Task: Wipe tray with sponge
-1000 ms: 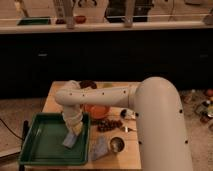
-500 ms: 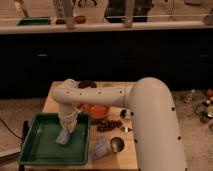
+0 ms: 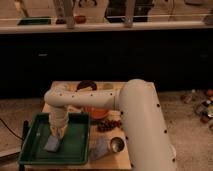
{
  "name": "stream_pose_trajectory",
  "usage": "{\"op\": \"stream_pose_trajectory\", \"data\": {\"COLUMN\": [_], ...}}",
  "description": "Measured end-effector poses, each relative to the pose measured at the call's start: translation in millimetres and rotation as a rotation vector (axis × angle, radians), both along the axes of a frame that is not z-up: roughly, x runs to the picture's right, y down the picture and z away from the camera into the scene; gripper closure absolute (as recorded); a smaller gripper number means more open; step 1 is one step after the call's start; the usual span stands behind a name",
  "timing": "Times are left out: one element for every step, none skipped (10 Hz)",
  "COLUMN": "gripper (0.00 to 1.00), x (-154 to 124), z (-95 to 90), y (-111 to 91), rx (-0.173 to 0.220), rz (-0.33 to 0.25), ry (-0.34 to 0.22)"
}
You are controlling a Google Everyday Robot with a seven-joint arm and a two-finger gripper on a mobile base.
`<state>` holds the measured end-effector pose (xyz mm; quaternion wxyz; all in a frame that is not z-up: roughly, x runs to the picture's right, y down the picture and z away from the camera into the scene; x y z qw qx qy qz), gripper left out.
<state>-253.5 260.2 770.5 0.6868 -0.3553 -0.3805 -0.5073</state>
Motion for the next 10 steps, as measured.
{"op": "stream_pose_trajectory", "data": {"gripper": [0.99,0.99,0.99,0.99,0.99,0.99,0.99,0.99,0.99,0.99], "x": [0.6,3.4,10.2,18.3,24.2,32.0,38.8,48.4,60.6,65.2], "z": [-6.4,-12.9,-20.6,-27.0,-31.2,-36.0,-37.6,-37.8,-35.2,-31.1], "y": [7.7,12.1,14.8,15.1,14.6,13.2,11.7,9.6,5.8,1.8], "rx": [-0.009,-0.012,-0.010,-0.005,0.001,0.014,0.023,0.036,0.054,0.069], "rz": [-0.014,-0.022,-0.026,-0.027,-0.025,-0.022,-0.019,-0.014,-0.006,0.000], "ry": [-0.006,-0.004,0.006,0.022,0.036,0.059,0.079,0.109,0.146,0.169]}}
